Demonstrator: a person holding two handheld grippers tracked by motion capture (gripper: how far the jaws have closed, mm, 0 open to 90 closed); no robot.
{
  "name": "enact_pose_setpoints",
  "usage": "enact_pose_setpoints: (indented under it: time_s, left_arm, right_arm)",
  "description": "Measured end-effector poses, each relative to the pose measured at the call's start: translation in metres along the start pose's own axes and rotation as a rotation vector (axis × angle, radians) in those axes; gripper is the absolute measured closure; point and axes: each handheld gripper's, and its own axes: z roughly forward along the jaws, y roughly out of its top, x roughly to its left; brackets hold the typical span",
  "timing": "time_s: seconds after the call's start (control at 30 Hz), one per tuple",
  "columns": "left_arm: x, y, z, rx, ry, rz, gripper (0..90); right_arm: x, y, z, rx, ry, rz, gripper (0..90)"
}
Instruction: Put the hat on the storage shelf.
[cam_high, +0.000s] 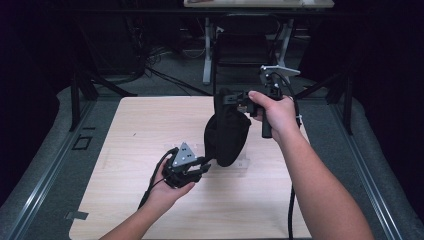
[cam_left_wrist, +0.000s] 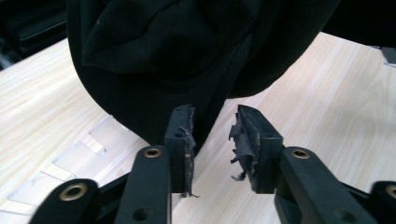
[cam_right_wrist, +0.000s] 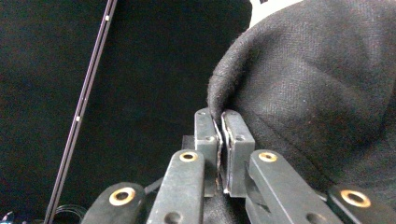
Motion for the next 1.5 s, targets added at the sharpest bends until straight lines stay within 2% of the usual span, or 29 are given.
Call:
enact_pose_setpoints:
  time_s: [0.23, 0.37, 0.53, 0.67, 0.83, 1.1, 1.23, 1.37, 1.5]
  left_arm:
    - [0.0, 0.004, 0.002, 0.005, 0.027, 0.016, 76.5]
    - [-0.003, 0.004, 0.002, 0.01, 0.052, 0.041, 80.0]
    - [-0.002, 0.003, 0.001, 0.014, 0.055, 0.052, 82.0]
    - [-0.001, 0.003, -0.001, 0.015, 0.063, 0.053, 83.1]
    - [0.0, 0.002, -0.002, 0.009, 0.071, 0.049, 83.9]
    - [0.005, -0.001, -0.007, 0.005, 0.09, 0.036, 85.4]
    - [0.005, -0.004, -0.008, 0.01, 0.096, 0.049, 85.4]
    - [0.005, -0.007, -0.008, 0.012, 0.096, 0.051, 85.5]
    - [0.009, -0.012, -0.01, 0.0, 0.093, 0.019, 85.5]
  right_arm:
    - [0.001, -0.001, 0.001, 0.006, 0.001, -0.006, 86.7]
    - [0.002, -0.001, 0.003, 0.006, 0.005, -0.008, 86.1]
    - [0.005, -0.002, 0.004, 0.006, 0.012, -0.012, 84.0]
    - [0.008, -0.003, 0.003, 0.005, 0.02, -0.021, 80.5]
    - [0.012, -0.003, -0.002, 0.001, 0.038, -0.027, 80.6]
    - [0.012, -0.004, -0.011, -0.002, 0.035, -0.03, 80.5]
    - [0.012, -0.005, -0.011, -0.002, 0.035, -0.033, 80.0]
    - [0.011, -0.005, -0.013, -0.002, 0.021, -0.037, 79.2]
    - [0.011, -0.007, -0.015, -0.001, -0.009, -0.058, 77.8]
